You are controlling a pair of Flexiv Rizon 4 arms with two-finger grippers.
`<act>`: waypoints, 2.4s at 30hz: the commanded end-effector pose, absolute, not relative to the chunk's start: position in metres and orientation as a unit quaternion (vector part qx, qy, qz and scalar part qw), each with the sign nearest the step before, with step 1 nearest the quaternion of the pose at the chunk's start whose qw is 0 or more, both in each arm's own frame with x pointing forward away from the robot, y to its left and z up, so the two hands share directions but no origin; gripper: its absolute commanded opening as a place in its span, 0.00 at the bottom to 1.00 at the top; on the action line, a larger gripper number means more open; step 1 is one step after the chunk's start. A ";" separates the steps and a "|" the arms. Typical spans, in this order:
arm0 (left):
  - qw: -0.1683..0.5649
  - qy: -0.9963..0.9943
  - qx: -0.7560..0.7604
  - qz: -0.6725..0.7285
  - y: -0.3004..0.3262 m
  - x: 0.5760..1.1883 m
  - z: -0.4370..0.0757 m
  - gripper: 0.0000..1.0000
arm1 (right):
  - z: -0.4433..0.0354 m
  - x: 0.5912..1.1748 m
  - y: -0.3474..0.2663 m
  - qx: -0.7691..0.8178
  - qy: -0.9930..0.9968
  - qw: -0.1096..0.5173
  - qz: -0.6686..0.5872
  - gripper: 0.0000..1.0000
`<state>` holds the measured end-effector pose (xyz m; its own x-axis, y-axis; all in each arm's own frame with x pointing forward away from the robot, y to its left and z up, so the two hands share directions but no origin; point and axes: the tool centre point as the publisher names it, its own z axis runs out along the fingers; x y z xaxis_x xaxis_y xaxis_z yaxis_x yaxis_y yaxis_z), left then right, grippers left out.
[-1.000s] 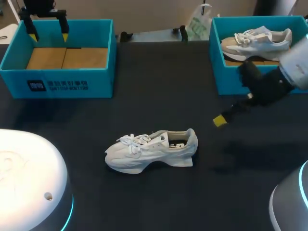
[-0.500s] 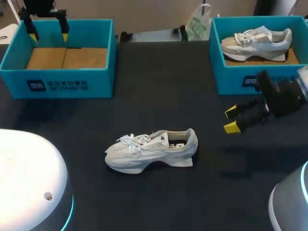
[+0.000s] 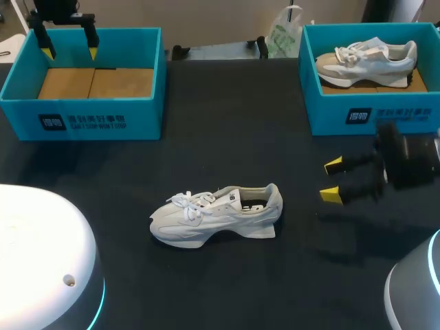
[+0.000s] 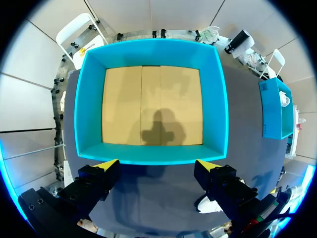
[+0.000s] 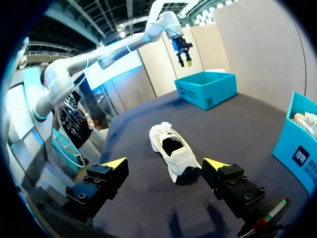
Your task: Take the shoe out of the shoebox, open the shoe tongue, remove and reinsert the insole, then place the shoe into the shoebox
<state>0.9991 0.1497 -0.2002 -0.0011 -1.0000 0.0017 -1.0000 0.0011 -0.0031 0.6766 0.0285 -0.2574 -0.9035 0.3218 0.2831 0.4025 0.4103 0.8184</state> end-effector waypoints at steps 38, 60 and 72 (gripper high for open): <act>0.000 0.707 -0.707 -0.001 0.150 0.999 -0.200 1.00 | -0.309 0.688 -0.009 -0.101 -0.812 -0.055 -0.572 1.00; 0.000 0.707 -0.707 -0.001 0.150 0.999 -0.200 1.00 | -0.364 0.703 0.020 -0.069 -0.813 -0.072 -0.574 1.00; 0.000 0.707 -0.707 -0.001 0.150 0.999 -0.200 1.00 | -0.376 0.707 0.030 -0.048 -0.807 -0.058 -0.586 1.00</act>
